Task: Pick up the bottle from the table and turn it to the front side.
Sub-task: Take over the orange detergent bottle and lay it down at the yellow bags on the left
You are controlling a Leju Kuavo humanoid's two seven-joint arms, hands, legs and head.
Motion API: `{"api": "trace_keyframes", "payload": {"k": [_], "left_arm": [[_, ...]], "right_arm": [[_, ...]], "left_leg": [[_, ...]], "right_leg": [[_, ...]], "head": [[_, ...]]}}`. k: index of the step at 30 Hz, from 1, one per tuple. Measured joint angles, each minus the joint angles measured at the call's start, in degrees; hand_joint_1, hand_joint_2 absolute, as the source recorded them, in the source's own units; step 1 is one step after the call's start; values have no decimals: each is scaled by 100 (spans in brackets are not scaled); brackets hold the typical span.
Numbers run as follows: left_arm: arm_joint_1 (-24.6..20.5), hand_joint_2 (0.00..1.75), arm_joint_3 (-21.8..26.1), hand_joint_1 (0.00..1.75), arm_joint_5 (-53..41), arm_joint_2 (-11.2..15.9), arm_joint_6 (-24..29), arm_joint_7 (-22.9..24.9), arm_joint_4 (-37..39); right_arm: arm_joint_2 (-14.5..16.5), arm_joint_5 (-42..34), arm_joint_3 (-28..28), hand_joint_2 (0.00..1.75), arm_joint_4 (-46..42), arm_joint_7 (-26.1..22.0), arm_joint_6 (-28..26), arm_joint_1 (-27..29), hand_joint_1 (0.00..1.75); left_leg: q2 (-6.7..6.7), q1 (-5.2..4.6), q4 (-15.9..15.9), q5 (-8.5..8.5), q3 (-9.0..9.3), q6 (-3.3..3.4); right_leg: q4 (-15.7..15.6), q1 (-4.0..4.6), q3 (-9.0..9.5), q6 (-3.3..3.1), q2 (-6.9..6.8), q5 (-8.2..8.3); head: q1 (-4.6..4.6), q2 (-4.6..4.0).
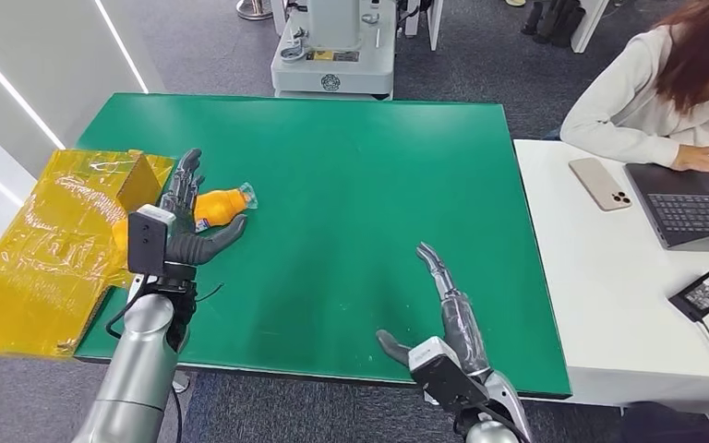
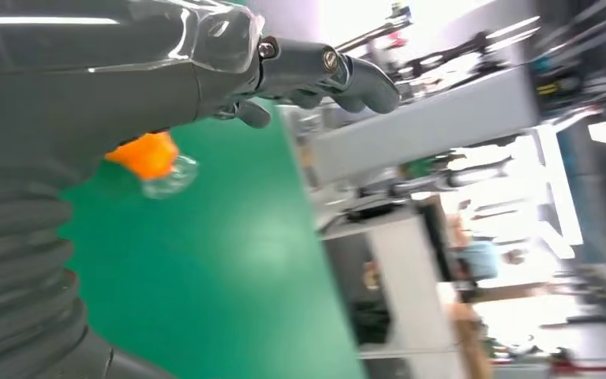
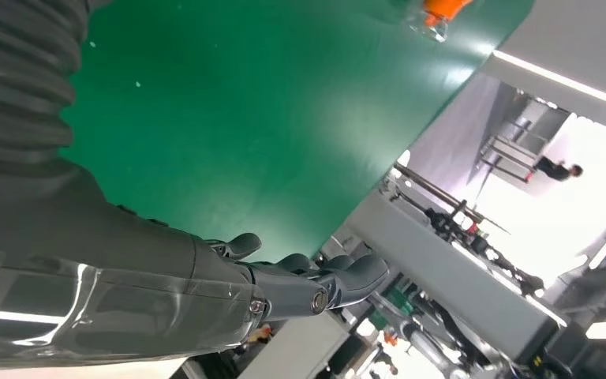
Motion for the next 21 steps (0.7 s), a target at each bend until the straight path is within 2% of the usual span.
{"api": "trace_keyframes", "payload": {"k": [6, 11, 15, 21], "left_arm": [[824, 175, -948, 0, 122, -261, 676, -271, -1330], [1264, 175, -1658, 0, 304, -300, 1094, -477, -1811], [1486, 175, -1858, 0, 599, -275, 1222, -465, -1974], [1748, 175, -1864, 0, 939, -151, 1274, -475, -2013]], "right_arm": [[108, -652, -208, 175, -409, -430, -393, 273, 0], [128, -1294, -277, 175, -722, -632, -511, 527, 0], [130, -1688, -296, 175, -963, -769, -605, 729, 0], [131, -2141, -400, 175, -1382, -892, -704, 1059, 0]], "left_leg": [[-1, 0, 0, -10, -2, 9], [1, 0, 0, -18, -3, 13], [1, 1, -1, -18, -3, 13], [1, 1, -2, -18, -3, 13]], "right_leg": [[-9, 0, 2, 11, -2, -8], [-10, 0, 2, 14, -1, -11], [-10, 0, 2, 13, -1, -11], [-9, 0, 2, 13, -1, -12]], "head": [[0, 0], [1, 0], [0, 0], [1, 0]]}}
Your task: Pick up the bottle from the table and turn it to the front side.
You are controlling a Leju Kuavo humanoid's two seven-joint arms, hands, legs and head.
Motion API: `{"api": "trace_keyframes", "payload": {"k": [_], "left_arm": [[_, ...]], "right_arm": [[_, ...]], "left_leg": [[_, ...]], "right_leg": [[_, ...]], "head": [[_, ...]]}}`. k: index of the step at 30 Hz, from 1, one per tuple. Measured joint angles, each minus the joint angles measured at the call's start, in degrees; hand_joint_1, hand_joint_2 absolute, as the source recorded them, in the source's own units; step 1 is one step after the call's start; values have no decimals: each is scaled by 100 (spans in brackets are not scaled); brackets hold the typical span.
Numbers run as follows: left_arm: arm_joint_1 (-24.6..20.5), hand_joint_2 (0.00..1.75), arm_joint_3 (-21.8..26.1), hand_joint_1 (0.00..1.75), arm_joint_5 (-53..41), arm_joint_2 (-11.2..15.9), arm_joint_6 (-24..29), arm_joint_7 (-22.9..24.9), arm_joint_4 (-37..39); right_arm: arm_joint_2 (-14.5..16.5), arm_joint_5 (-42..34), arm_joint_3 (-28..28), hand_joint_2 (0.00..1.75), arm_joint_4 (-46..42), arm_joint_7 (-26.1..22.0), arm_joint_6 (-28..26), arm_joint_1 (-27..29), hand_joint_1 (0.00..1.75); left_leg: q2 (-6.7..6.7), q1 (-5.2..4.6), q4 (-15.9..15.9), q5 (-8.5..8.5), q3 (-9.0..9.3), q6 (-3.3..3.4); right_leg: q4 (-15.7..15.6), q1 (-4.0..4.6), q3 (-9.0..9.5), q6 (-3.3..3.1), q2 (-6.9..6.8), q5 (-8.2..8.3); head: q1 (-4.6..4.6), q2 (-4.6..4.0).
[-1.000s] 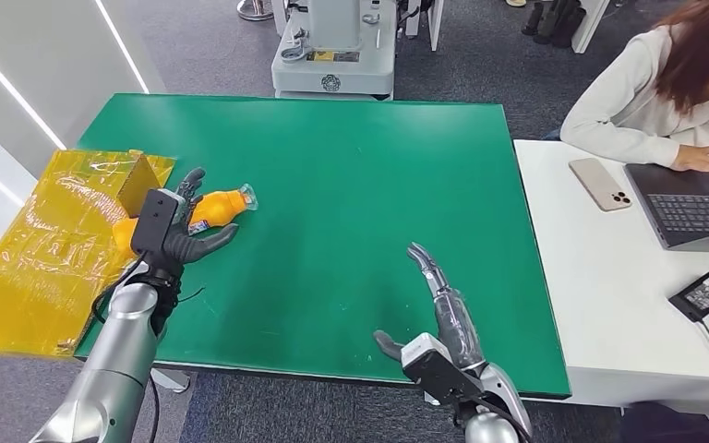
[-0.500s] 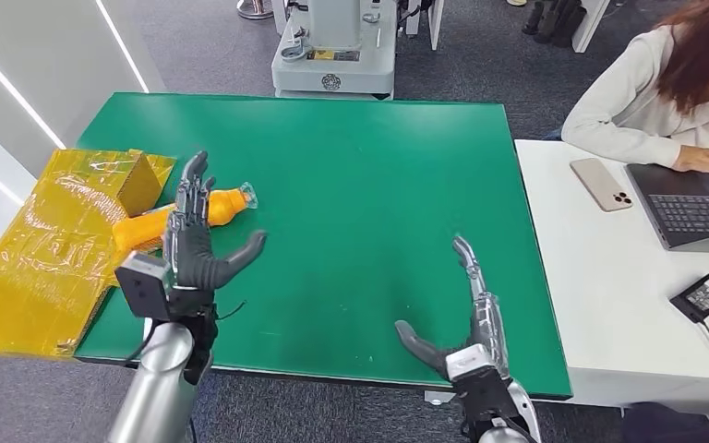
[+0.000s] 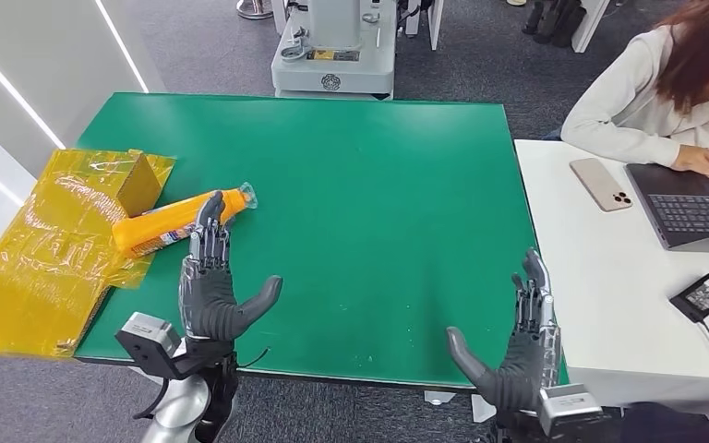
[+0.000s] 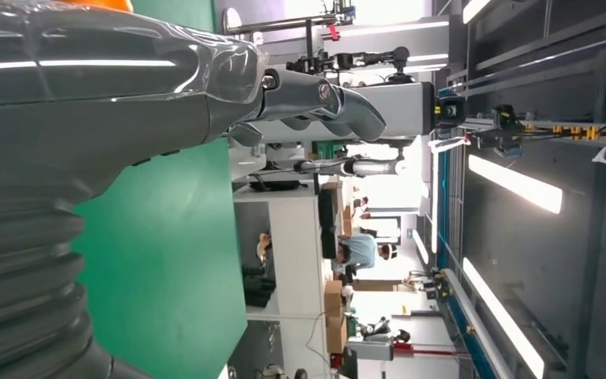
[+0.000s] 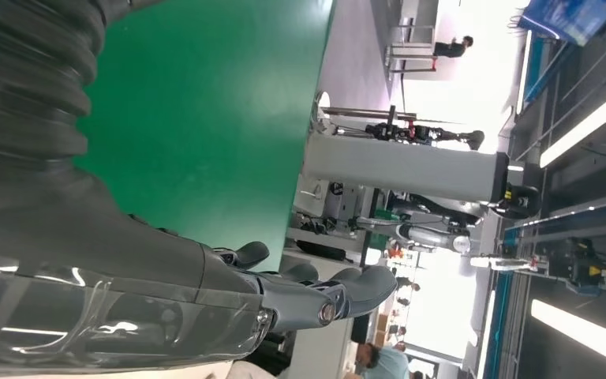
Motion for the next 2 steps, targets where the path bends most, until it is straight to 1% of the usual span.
{"api": "trace_keyframes", "payload": {"k": [2], "left_arm": [[51, 175, 6, 0, 7, 41, 50, -21, -7]], "right_arm": [[0, -71, -24, 175, -77, -4, 5, 66, 0]], "left_leg": [[0, 0, 0, 0, 0, 0]], "right_leg": [[0, 0, 0, 0, 0, 0]], "head": [[-1, 0]]}}
